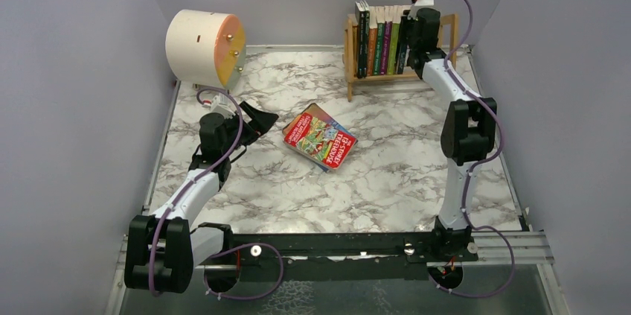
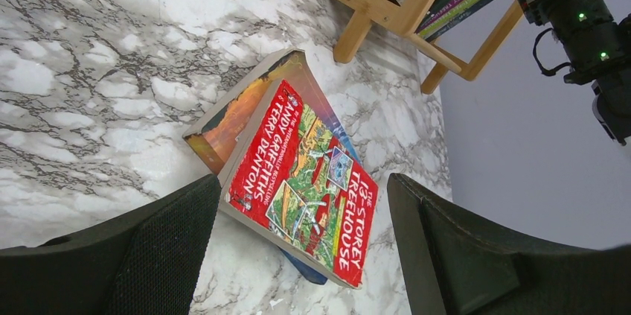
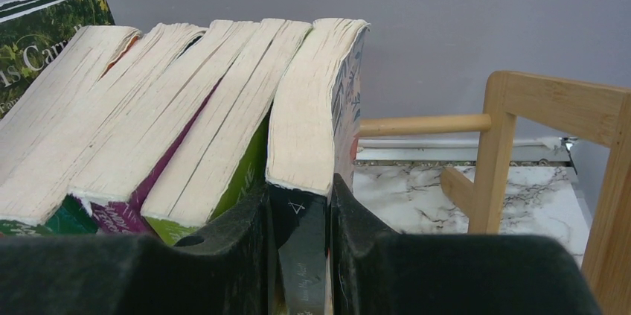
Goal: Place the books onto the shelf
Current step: Place the book on the shelf.
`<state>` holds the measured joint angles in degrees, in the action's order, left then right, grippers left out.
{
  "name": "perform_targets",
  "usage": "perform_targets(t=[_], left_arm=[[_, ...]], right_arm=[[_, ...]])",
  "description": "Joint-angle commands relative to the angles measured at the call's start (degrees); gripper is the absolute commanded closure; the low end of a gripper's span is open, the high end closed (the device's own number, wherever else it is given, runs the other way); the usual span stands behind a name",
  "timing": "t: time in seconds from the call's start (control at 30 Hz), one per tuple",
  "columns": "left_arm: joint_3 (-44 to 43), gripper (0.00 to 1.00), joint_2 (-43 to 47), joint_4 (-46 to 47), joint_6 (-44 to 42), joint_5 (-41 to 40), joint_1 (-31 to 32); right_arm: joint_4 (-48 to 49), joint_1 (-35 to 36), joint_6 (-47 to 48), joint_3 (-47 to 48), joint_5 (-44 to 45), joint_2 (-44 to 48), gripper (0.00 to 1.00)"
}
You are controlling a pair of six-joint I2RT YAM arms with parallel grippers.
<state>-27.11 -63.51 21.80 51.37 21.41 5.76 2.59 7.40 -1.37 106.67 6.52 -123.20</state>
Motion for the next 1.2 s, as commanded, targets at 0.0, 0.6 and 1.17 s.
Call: perform_targets(t=[0.0,0.6,1.17], left_arm=[[0.6,0.24,1.3,1.8,0.3,-0.4,0.3],[1.7,0.24,1.5,2.7,0.7,-0.2,0.3],[1.9,0.24,2.5,2.8,1.0,0.1,0.3]], right_arm=[[-0.1,0.3,-2.9,-6.8,-2.1,2.0,0.99],[-1.3,1.2,-6.1,-19.9,-0.3,5.4,0.99],[-2.4,4.5,-7.0,-24.8,1.6,8.4,0.82]])
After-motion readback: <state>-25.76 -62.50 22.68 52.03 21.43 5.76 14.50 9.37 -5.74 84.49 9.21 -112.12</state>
